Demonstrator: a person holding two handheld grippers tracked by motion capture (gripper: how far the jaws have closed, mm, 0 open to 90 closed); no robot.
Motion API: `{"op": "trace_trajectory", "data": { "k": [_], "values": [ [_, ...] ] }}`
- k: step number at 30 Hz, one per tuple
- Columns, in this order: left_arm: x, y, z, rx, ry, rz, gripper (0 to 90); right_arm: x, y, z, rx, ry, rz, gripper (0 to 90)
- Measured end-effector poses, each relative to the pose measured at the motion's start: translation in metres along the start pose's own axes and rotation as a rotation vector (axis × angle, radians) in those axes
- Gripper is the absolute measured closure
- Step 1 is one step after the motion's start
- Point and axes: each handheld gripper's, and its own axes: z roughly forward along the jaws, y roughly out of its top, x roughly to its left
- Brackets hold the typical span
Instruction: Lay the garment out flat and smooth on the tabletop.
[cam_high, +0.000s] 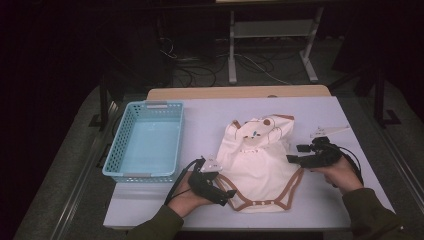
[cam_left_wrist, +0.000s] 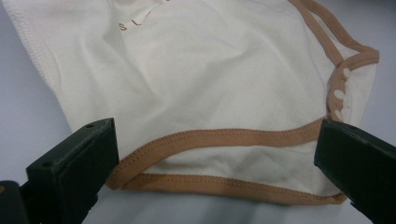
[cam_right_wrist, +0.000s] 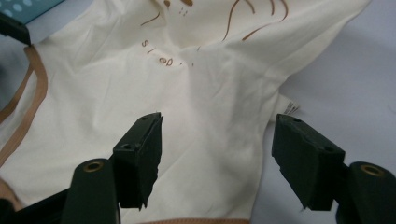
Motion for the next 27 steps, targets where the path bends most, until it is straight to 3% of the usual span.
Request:
{"op": "trace_trajectory", "data": {
  "k": [27],
  "values": [
    [0.007, 0.010, 0.001, -0.011, 0.027, -0.006, 0.0, 0.025, -0.035, -0.015, 0.002, 0.027, -0.021, 23.1]
  ]
}}
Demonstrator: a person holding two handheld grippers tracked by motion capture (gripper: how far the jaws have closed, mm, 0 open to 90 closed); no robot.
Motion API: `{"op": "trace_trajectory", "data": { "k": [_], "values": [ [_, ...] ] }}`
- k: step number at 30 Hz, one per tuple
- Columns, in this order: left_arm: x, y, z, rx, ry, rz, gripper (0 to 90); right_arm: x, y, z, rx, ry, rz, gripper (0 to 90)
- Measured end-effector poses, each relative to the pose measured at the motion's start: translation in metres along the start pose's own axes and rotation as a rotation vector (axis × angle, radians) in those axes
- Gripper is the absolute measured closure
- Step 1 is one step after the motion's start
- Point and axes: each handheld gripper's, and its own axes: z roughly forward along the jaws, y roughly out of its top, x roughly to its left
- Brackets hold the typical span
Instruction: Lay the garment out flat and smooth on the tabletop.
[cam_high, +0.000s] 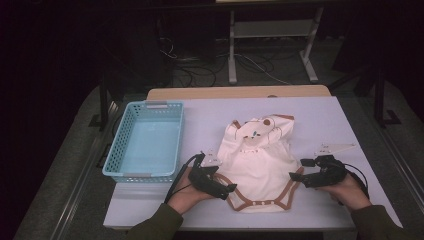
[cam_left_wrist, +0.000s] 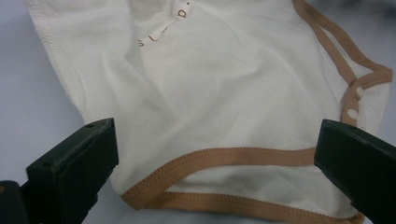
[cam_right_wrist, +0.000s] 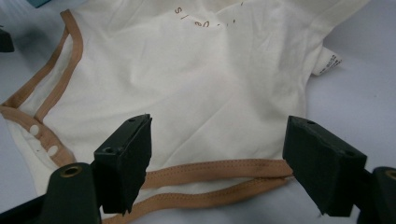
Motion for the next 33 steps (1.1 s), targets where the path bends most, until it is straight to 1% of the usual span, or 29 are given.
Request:
{"op": "trace_trajectory", "data": {
  "k": [4, 7, 8, 10, 15, 16, 19, 21, 24, 27, 30, 33],
  "values": [
    [0.001, 0.005, 0.001, -0.005, 0.004, 0.000, 0.0, 0.002, -0.003, -0.001, 0.004, 0.007, -0.003, 22.8],
    [0.004, 0.009, 0.002, -0.018, 0.013, -0.005, 0.0, 0.004, -0.007, -0.001, 0.009, 0.010, -0.004, 22.6],
    [0.005, 0.011, 0.002, -0.018, 0.017, -0.002, 0.0, 0.004, -0.007, -0.002, 0.009, 0.008, -0.003, 22.5],
    [0.006, 0.014, 0.003, -0.024, 0.020, -0.011, 0.0, 0.004, -0.008, -0.002, 0.007, 0.004, -0.005, 22.4],
    [0.010, 0.020, 0.004, -0.034, 0.036, -0.014, 0.0, 0.004, -0.010, -0.004, 0.006, 0.003, -0.001, 22.4],
    [0.010, 0.022, 0.005, -0.044, 0.040, -0.024, 0.0, 0.004, -0.011, -0.004, 0.005, 0.001, -0.001, 22.4],
    [0.014, 0.027, 0.004, -0.050, 0.052, -0.027, 0.0, 0.004, -0.011, -0.003, 0.007, 0.005, 0.002, 22.4],
    [0.017, 0.030, 0.004, -0.059, 0.058, -0.038, 0.0, 0.005, -0.011, -0.002, 0.008, 0.004, -0.001, 22.3],
    [0.021, 0.033, 0.004, -0.062, 0.070, -0.038, 0.0, 0.005, -0.011, -0.001, 0.014, 0.006, -0.004, 22.4],
    [0.024, 0.038, 0.005, -0.071, 0.078, -0.049, 0.0, 0.004, -0.011, -0.001, 0.012, 0.005, 0.000, 22.3],
    [0.027, 0.043, 0.006, -0.072, 0.077, -0.058, 0.0, 0.004, -0.011, -0.001, 0.012, 0.004, -0.002, 22.4],
    [0.030, 0.048, 0.007, -0.073, 0.082, -0.056, 0.0, 0.004, -0.010, -0.001, 0.014, 0.005, -0.003, 22.4]
  ]
}}
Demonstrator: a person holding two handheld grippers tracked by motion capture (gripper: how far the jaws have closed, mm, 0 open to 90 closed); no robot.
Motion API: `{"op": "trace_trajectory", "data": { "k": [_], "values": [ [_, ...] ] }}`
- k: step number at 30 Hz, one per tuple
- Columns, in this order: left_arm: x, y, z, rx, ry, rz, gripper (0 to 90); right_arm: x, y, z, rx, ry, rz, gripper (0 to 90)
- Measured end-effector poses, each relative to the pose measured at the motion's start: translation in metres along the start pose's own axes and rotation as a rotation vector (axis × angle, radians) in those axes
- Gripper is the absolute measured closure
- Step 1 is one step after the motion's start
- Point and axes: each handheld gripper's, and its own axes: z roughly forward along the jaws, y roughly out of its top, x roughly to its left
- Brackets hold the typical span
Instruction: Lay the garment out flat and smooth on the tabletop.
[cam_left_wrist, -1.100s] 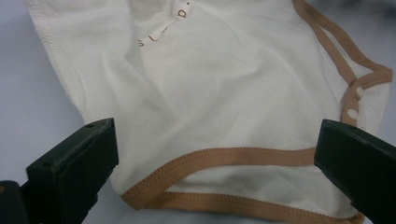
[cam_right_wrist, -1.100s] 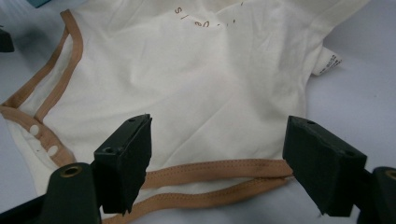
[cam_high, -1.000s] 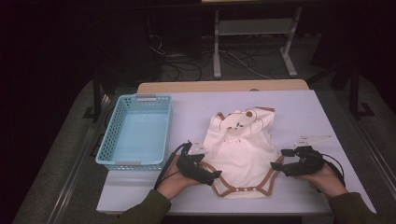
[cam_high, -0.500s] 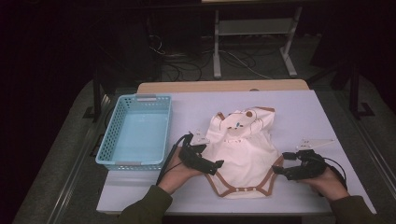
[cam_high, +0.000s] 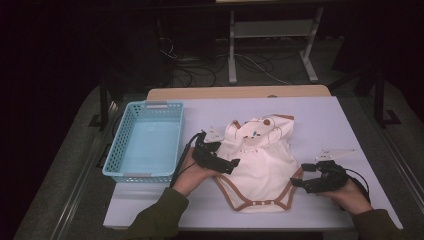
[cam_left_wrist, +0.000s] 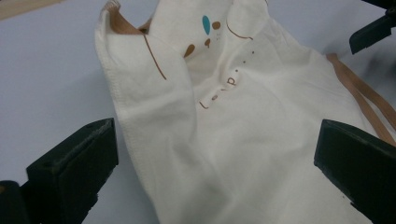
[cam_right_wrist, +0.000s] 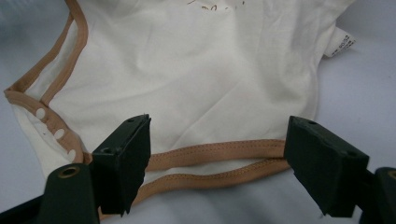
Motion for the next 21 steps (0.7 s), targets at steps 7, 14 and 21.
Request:
{"op": "trace_trajectory", "data": {
  "k": [7, 14, 21],
  "values": [
    [0.008, 0.012, 0.004, -0.002, 0.012, -0.013, 0.0, 0.000, 0.000, 0.000, 0.001, -0.001, 0.003, 22.4],
    [0.015, 0.024, 0.008, -0.007, 0.023, -0.035, 3.9, -0.001, 0.001, 0.000, -0.001, -0.001, -0.001, 22.4],
    [0.022, 0.034, 0.014, -0.002, 0.037, -0.025, 11.7, 0.000, 0.001, 0.000, 0.003, 0.001, 0.004, 22.4]
  ]
}}
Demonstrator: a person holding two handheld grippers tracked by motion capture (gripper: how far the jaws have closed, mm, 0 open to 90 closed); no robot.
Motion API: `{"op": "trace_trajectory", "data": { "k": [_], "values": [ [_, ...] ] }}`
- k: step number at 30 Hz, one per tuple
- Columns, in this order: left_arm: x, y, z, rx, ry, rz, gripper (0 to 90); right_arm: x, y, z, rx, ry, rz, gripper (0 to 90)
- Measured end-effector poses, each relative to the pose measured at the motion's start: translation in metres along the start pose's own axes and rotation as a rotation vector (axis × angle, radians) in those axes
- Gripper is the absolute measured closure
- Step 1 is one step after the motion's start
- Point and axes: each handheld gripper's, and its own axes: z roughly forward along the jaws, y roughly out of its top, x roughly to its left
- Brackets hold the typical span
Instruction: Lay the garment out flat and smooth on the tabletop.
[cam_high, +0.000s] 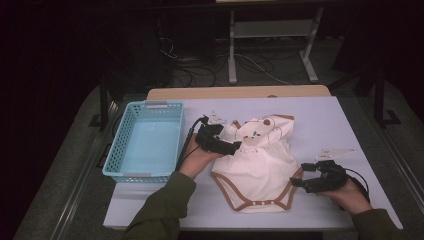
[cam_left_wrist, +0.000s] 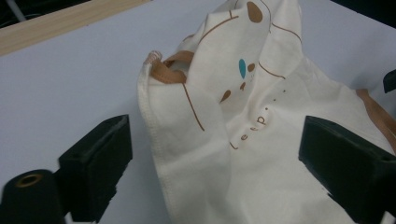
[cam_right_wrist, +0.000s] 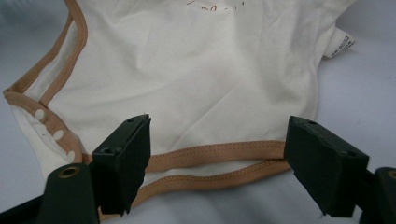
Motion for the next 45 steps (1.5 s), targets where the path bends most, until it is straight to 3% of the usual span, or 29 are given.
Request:
{"op": "trace_trajectory", "data": {
  "k": [7, 9, 16, 21, 29, 45],
  "values": [
    [0.008, 0.014, 0.003, -0.005, 0.021, 0.007, 17.5, -0.001, 0.000, 0.000, -0.002, 0.000, -0.002, 22.4],
    [0.010, 0.018, 0.006, -0.017, 0.022, -0.013, 19.3, -0.001, 0.000, 0.000, -0.002, 0.000, -0.002, 22.4],
    [0.020, 0.026, 0.012, -0.020, 0.044, -0.028, 26.9, -0.001, 0.000, 0.000, -0.001, -0.003, -0.002, 22.4],
    [0.028, 0.030, 0.019, 0.006, 0.052, -0.026, 33.5, -0.001, 0.000, 0.000, 0.000, -0.001, -0.004, 22.5],
    [0.037, 0.034, 0.034, 0.044, 0.029, -0.038, 43.6, -0.001, 0.000, 0.000, 0.000, -0.003, -0.006, 22.6],
    [0.046, 0.035, 0.057, 0.090, 0.006, -0.048, 54.9, -0.001, 0.000, 0.000, 0.001, -0.004, -0.007, 22.7]
  ]
}}
